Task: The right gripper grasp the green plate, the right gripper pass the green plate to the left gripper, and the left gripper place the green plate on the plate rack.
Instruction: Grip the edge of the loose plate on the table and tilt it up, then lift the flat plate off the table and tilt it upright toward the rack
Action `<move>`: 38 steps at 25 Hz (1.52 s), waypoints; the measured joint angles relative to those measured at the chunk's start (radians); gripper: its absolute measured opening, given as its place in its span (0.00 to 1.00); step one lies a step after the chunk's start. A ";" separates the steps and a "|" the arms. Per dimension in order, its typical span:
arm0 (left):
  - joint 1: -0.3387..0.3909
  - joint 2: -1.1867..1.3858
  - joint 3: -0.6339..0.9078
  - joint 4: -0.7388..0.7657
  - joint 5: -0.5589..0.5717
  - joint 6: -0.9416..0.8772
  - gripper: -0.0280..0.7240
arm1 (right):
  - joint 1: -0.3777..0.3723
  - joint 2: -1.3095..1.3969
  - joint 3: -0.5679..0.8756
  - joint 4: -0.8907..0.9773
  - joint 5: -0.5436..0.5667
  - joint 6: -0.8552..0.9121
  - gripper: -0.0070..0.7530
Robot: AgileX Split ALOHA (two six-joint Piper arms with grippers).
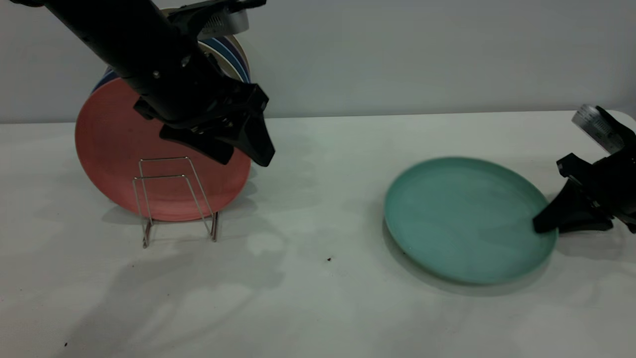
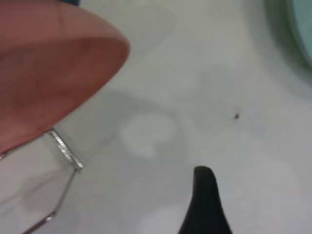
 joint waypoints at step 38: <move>-0.071 0.111 -0.002 -0.346 -0.133 0.080 0.15 | 0.251 -0.061 0.000 0.185 0.170 -0.192 0.20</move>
